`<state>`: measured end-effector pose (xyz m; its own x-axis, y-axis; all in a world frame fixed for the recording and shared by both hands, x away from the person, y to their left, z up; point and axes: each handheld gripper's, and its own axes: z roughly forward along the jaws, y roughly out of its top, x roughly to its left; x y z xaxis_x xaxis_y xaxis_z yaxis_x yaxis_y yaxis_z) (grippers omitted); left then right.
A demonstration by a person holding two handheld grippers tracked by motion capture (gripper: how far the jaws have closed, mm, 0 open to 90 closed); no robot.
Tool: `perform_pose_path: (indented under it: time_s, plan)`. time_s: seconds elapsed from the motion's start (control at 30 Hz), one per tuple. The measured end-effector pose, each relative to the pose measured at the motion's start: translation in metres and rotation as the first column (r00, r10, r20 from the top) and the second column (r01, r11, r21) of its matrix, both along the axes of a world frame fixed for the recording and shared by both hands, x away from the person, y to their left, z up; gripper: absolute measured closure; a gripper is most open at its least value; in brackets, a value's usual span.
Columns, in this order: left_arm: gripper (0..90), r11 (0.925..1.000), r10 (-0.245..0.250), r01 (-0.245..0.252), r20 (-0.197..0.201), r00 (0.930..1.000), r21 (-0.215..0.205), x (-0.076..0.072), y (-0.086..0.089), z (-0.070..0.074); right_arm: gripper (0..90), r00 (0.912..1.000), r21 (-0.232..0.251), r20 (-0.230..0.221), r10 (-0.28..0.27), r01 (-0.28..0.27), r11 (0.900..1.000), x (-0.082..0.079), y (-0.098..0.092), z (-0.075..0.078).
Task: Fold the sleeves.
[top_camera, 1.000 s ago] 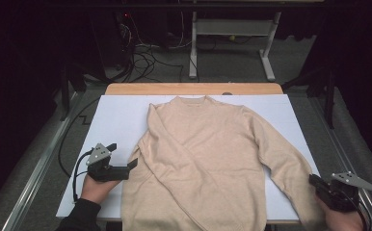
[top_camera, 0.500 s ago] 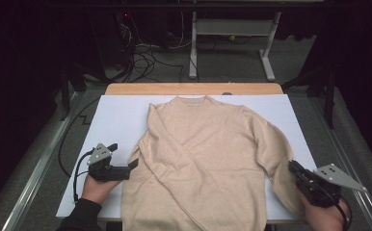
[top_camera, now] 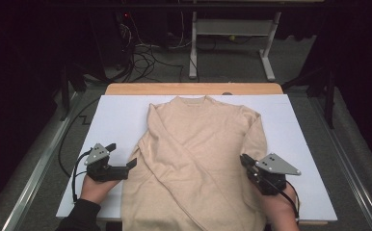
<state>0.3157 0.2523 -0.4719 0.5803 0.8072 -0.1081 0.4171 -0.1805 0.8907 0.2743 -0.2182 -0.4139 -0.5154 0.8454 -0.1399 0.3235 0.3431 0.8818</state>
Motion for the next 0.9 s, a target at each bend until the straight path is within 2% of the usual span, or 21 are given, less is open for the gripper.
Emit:
perform_pose_path:
  time_s: [0.3, 0.57, 0.7, 0.73, 0.8, 0.9]
  plan:
    - [0.0, 0.9999, 0.001, -0.001, -0.002, 1.0, -0.013, 0.0, 0.002, 0.0, 85.0, 0.9963, -0.019, -0.002, 0.086, -0.086, 0.996, 0.015, 0.048, -0.002]
    - [0.0, 0.9999, 0.0, -0.001, -0.002, 1.0, -0.017, 0.0, 0.002, 0.0, 84.7, 0.9809, -0.065, -0.039, 0.191, -0.193, 0.979, 0.015, 0.087, -0.015]
    - [0.0, 0.9999, 0.0, 0.0, -0.005, 1.0, -0.015, 0.0, 0.002, 0.0, 84.2, 0.9748, -0.076, -0.07, 0.212, -0.217, 0.973, 0.015, 0.097, -0.023]
    - [0.0, 0.9999, -0.001, 0.001, -0.005, 1.0, -0.015, 0.0, 0.002, -0.001, 83.1, 0.9725, -0.082, -0.078, 0.22, -0.226, 0.971, 0.015, 0.098, -0.024]
    - [0.0, 0.9999, -0.001, 0.001, -0.007, 1.0, -0.015, 0.0, 0.002, 0.0, 71.4, 0.9679, -0.076, -0.083, 0.237, -0.244, 0.967, 0.014, 0.099, -0.025]
    - [0.0, 0.9997, 0.005, -0.005, -0.008, 1.0, -0.023, -0.001, 0.003, 0.0, 58.2, 0.9723, -0.046, -0.068, 0.224, -0.227, 0.973, 0.01, 0.09, -0.017]
